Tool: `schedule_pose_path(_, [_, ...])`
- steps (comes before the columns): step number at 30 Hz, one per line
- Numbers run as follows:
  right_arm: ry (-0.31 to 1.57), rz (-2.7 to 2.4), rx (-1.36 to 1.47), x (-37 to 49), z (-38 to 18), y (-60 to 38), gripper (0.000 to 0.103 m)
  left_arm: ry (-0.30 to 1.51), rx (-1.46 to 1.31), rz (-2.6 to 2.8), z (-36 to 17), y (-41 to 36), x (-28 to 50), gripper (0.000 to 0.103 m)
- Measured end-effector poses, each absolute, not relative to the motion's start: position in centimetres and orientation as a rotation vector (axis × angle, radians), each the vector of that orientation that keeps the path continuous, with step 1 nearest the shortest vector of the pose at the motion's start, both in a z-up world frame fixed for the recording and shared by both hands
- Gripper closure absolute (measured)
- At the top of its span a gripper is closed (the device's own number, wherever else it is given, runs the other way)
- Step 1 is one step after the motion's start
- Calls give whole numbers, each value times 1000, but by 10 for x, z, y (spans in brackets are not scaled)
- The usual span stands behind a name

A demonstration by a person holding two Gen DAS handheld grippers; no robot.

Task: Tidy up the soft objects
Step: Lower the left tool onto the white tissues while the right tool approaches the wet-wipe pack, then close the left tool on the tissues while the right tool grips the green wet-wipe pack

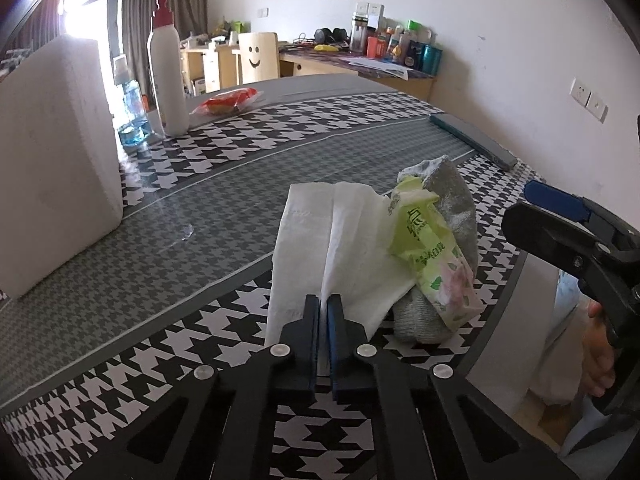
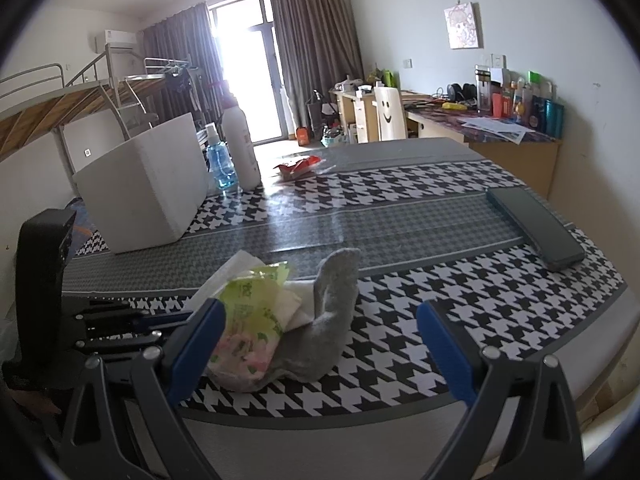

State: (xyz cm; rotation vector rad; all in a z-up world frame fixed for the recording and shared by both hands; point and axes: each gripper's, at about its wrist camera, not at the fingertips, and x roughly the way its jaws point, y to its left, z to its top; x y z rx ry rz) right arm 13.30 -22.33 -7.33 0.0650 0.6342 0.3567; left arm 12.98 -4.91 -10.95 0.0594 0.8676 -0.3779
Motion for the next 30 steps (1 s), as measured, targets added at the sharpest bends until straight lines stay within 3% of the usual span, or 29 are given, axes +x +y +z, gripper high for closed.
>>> schedule_pose_path(22, [660,467,29,128,-72,-193,6,736,-33,-324,-76,-15,114,100])
schedule_pose_path(30, [732,524,-8,137,-83,-176,36,763,-23,-317,-85,-14,115,100])
